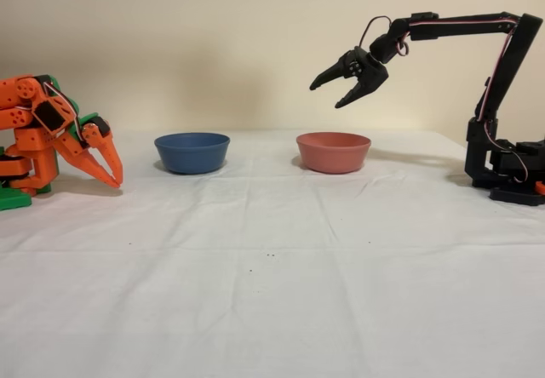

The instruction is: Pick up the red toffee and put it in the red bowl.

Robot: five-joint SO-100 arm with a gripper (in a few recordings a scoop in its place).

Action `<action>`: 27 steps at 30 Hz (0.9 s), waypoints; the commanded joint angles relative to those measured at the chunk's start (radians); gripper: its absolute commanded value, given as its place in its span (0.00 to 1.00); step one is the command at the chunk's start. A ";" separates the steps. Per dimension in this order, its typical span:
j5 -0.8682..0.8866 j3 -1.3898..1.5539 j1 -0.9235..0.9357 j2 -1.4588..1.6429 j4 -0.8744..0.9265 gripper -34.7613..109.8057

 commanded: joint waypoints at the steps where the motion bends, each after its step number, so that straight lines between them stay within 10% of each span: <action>1: -0.009 -0.015 0.009 0.075 -0.008 0.48; 27: 0.253 0.268 -0.337 0.376 -0.137 0.25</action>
